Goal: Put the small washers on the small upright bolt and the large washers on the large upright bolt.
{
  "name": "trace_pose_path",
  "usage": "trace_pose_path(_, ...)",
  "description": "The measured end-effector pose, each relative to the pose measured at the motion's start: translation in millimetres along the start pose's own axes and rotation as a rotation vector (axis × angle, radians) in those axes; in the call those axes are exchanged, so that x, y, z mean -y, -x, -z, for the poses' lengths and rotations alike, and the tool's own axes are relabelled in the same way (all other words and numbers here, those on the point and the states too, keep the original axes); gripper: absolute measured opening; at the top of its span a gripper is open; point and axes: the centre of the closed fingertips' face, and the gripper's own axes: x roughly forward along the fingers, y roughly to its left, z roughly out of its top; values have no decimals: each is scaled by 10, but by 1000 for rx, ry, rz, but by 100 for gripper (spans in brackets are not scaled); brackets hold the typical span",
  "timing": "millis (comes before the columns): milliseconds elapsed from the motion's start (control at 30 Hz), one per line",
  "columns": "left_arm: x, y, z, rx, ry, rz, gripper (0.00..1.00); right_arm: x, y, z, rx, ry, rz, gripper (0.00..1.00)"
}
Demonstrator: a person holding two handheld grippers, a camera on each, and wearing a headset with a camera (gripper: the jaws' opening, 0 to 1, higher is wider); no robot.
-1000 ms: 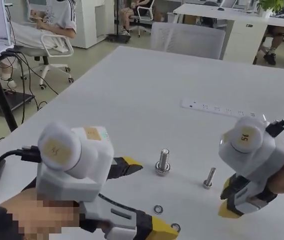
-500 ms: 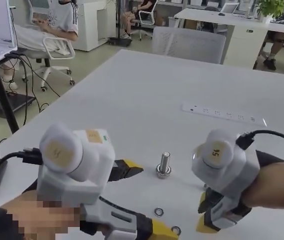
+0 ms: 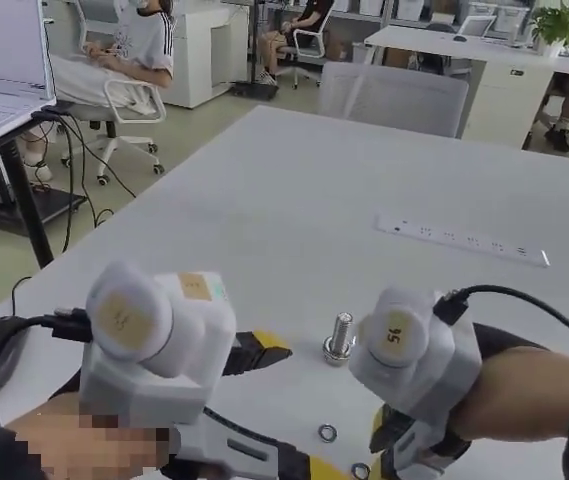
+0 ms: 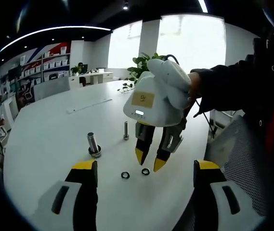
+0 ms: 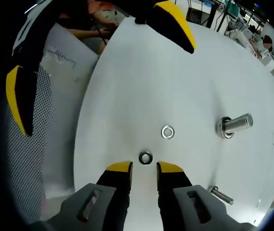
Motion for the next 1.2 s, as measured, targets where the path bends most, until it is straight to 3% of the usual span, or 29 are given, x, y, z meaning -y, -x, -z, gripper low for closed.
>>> trace_pose_path(433, -3, 20, 6, 8, 11, -10, 81, 4, -96, -1, -24, 31, 4, 21)
trace_pose_path(867, -6, 19, -12, 15, 9, -8, 81, 41, -108, -4, -42, 71, 46, 17)
trace_pose_path(1200, 0, 26, -16, 20, 8, -8, 81, 26, -117, -25, -35, 72, 47, 15)
